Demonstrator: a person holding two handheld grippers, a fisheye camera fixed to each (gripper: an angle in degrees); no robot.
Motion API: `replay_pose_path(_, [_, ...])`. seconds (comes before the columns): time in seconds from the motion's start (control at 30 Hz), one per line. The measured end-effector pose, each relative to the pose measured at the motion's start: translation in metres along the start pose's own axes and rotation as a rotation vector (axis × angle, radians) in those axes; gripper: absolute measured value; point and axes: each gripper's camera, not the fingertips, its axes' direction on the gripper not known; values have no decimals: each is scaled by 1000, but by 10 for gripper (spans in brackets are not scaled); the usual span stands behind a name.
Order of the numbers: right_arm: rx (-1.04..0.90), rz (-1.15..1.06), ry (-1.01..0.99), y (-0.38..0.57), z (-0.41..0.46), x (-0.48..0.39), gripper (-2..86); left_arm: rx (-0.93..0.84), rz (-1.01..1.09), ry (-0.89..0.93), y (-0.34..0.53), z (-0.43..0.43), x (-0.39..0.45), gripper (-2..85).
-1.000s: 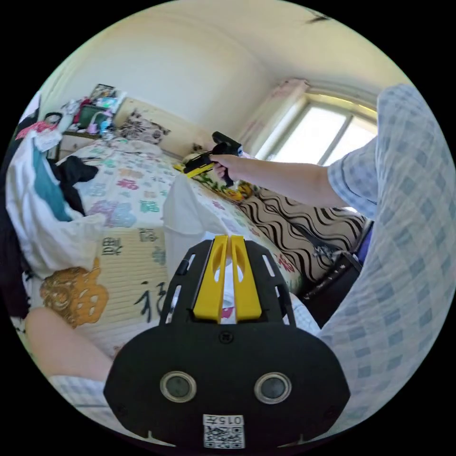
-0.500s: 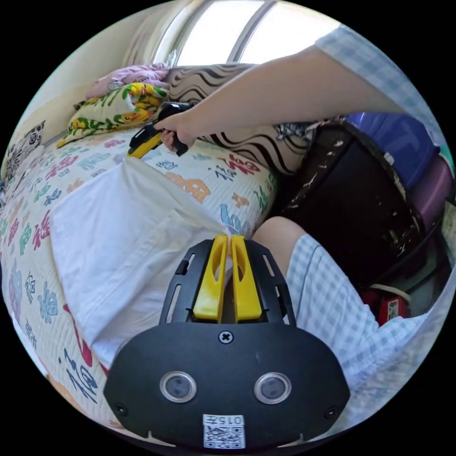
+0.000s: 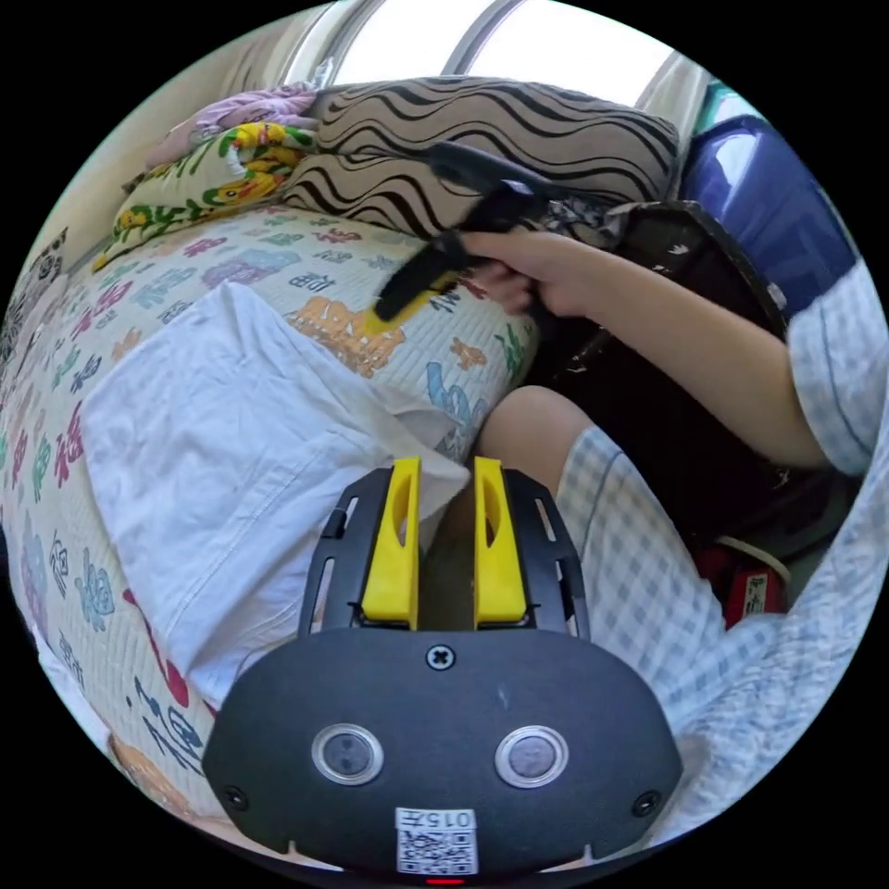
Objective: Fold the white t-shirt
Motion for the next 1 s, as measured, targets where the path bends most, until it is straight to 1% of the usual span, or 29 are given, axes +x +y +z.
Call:
replay_pose_path(0.03, [2, 18, 18, 22, 0, -3, 53, -19, -29, -8, -4, 5, -4, 91])
replay_pose_path(0.1, [-9, 35, -9, 48, 5, -8, 54, -58, -42, -7, -9, 19, -5, 92])
replay_pose_path(0.13, [-46, 36, -14, 60, 12, -11, 54, -93, -36, -36, -13, 30, -3, 89])
replay_pose_path(0.2, [-97, 44, 40, 72, 24, -13, 44, -150, -11, -99, -18, 46, 1, 72])
replay_pose_path(0.27, [-75, 66, 95, 81, 29, -15, 16, -179, -18, -203, -22, 58, 1, 21])
replay_pose_path(0.3, [-67, 59, 94, 84, 28, -16, 11, -174, -21, -211, -23, 58, 0, 17])
replay_pose_path(0.4, [-1, 19, 28, 97, 10, -29, 1, -128, -89, -125, -28, 40, -13, 1])
replay_pose_path(0.47, [42, -16, 0, 111, -1, -42, -2, 45, -167, -38, -24, 0, -25, -2])
replay_pose_path(0.53, [27, -19, 25, 118, 5, -45, -2, 162, -189, 20, -19, -28, -31, -3])
replay_pose_path(0.57, [-5, -5, 2, 120, 16, -42, -2, 198, -195, 39, -18, -39, -34, -2])
replay_pose_path(0.6, [-23, -3, -35, 121, 22, -41, -2, 200, -197, 48, -19, -41, -35, -1])
replay_pose_path(0.67, [-73, 20, -204, 125, 37, -36, -2, 141, -173, 73, -25, -32, -34, 4])
replay_pose_path(0.7, [-80, 30, -219, 126, 37, -35, -2, 104, -163, 77, -26, -25, -33, 6])
replay_pose_path(0.77, [-121, 170, -45, 134, 32, -27, 0, 30, -150, 54, -29, -1, -33, 22])
replay_pose_path(0.83, [-108, 153, -65, 143, 19, -25, 4, -101, -152, 65, -32, 15, -39, 39])
replay_pose_path(0.87, [-92, 155, -51, 150, 9, -24, 8, -120, -163, 131, -29, 16, -43, 47])
replay_pose_path(0.93, [-63, 128, -6, 156, -4, -27, 14, -75, -132, 214, -23, -1, -43, 53])
replay_pose_path(1.0, [-3, 58, 21, 156, -14, -38, 22, -22, -114, 156, -14, -27, -46, 58])
